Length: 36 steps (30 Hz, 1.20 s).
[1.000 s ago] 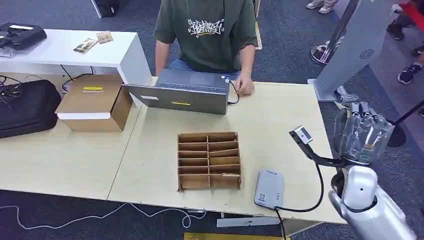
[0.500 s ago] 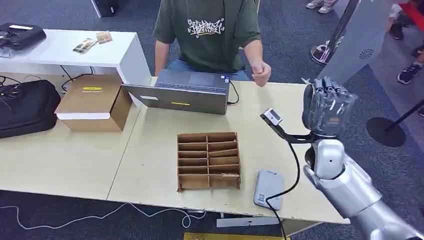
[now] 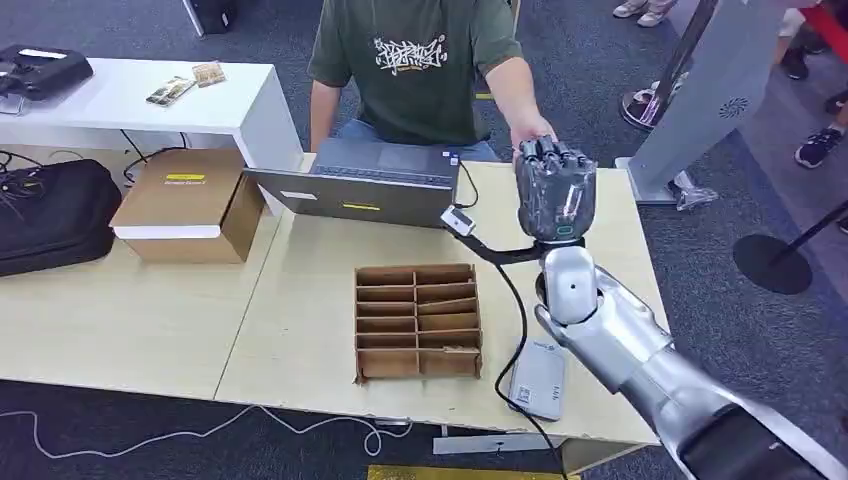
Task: Pass the card to the sensor for recognition and then transmit it.
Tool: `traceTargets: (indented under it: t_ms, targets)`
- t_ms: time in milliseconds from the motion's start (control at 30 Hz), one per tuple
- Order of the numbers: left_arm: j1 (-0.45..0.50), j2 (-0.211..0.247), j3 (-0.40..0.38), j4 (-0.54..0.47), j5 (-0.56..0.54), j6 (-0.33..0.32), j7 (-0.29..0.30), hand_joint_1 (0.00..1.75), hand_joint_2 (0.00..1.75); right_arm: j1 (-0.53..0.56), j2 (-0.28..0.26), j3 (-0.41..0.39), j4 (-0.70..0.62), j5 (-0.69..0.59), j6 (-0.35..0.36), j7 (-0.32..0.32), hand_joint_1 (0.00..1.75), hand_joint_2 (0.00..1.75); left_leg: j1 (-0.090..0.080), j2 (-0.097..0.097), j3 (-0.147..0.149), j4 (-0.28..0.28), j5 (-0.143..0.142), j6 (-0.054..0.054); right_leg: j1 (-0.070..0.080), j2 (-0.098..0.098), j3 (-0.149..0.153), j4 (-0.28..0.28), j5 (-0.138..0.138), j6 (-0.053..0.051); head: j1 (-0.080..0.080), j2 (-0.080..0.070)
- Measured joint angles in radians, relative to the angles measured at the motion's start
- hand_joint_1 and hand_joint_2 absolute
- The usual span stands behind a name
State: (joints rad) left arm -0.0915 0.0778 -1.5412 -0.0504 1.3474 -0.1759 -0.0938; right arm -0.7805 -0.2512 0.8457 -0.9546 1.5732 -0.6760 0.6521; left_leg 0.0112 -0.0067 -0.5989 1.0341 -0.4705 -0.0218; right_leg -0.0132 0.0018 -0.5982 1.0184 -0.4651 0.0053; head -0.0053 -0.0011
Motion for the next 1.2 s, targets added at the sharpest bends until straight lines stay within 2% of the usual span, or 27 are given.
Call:
traceTargets:
  t_ms: [200, 400, 933, 967, 1000, 1200]
  targets:
    - [-0.001, 0.000, 0.000, -0.001, -0.007, 0.001, 0.001, 0.00, 0.00, -0.073, 0.072, 0.009, 0.107, 0.000, 0.000, -0.082, 1.75, 1.75, 0.000, 0.000, 0.000, 0.000, 0.000, 0.000, 0.000, 0.000, 0.000, 0.000, 0.000, 0.000, 0.000, 0.000]
    - [0.000, 0.001, 0.000, -0.002, -0.009, 0.001, 0.001, 0.00, 0.00, -0.114, 0.116, 0.011, 0.173, 0.000, 0.000, -0.110, 1.75, 1.75, 0.000, 0.000, 0.000, 0.000, 0.000, 0.000, 0.000, 0.000, 0.000, 0.000, 0.000, 0.000, 0.000, 0.000]
    - [0.000, 0.004, 0.000, -0.007, -0.008, 0.003, 0.001, 0.00, 0.00, -0.130, 0.141, 0.011, 0.224, 0.000, -0.001, -0.129, 1.75, 1.75, 0.000, 0.000, 0.000, 0.000, 0.000, 0.000, 0.000, 0.000, 0.000, 0.000, 0.000, 0.000, 0.000, 0.000]
    - [0.000, 0.005, 0.000, -0.007, -0.008, 0.003, 0.001, 0.00, 0.00, -0.130, 0.142, 0.011, 0.225, 0.000, -0.001, -0.129, 0.77, 1.75, 0.000, 0.000, 0.000, 0.000, 0.000, 0.000, 0.000, 0.000, 0.000, 0.000, 0.000, 0.000, 0.000, 0.000]
    - [0.000, 0.005, 0.000, -0.008, -0.007, 0.003, 0.001, 0.00, 0.00, -0.130, 0.142, 0.011, 0.226, 0.000, -0.001, -0.134, 0.00, 1.75, 0.000, 0.000, 0.000, 0.000, 0.000, 0.000, 0.000, 0.000, 0.000, 0.000, 0.000, 0.000, 0.000, 0.000]
    - [0.000, 0.005, 0.000, -0.008, -0.007, 0.003, 0.007, 0.00, 0.00, -0.130, 0.149, -0.015, 0.226, 0.000, -0.001, -0.162, 0.00, 1.75, 0.000, 0.000, 0.000, 0.000, 0.000, 0.000, 0.000, 0.000, 0.000, 0.000, 0.000, 0.000, 0.000, 0.000]
